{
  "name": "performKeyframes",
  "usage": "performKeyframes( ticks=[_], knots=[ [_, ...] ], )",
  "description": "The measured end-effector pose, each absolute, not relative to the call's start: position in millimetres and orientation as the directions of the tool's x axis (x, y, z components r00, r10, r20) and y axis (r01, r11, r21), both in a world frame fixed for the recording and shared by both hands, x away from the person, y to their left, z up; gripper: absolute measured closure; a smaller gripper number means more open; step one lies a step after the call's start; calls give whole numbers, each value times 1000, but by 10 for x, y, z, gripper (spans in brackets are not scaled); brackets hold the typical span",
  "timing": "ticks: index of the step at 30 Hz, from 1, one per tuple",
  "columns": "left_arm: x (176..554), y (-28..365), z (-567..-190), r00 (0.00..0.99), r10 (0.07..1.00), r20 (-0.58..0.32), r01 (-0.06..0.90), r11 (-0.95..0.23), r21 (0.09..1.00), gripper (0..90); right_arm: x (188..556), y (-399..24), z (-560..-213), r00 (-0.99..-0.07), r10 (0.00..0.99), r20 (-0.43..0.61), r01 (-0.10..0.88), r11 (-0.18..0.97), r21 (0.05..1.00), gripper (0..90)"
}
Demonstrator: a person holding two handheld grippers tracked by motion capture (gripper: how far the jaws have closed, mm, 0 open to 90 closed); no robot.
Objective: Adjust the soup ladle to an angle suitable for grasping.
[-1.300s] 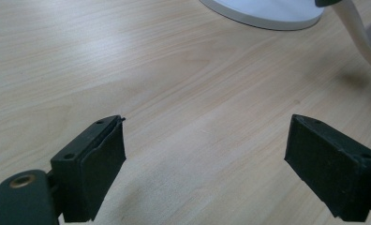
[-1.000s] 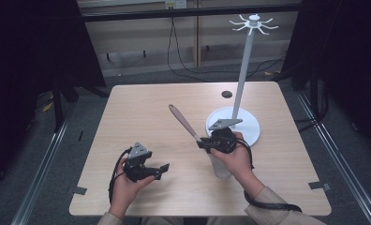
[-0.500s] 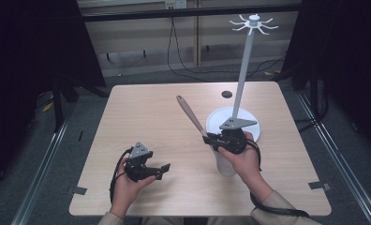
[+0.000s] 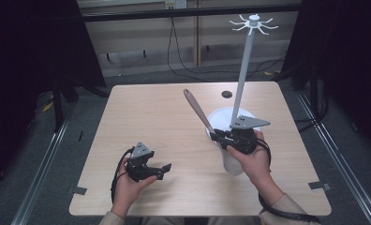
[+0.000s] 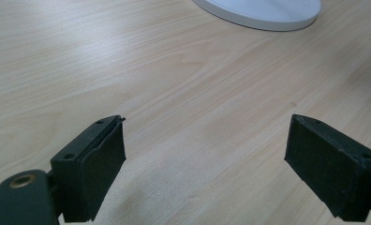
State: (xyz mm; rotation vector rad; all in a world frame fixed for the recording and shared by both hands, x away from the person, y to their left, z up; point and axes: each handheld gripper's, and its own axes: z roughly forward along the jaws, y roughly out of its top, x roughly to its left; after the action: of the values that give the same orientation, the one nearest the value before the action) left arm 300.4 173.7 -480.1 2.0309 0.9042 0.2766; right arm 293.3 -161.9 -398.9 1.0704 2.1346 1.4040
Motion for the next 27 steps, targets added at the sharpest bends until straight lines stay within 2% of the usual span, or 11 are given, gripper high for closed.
performKeyframes(
  ticks=[27],
  knots=[
    [3012, 1739, -4803, 717, 681, -149, 494, -345, 798, 97, 2793, -2067, -3709, -615, 785, 77, 347, 182, 920, 793]
  ],
)
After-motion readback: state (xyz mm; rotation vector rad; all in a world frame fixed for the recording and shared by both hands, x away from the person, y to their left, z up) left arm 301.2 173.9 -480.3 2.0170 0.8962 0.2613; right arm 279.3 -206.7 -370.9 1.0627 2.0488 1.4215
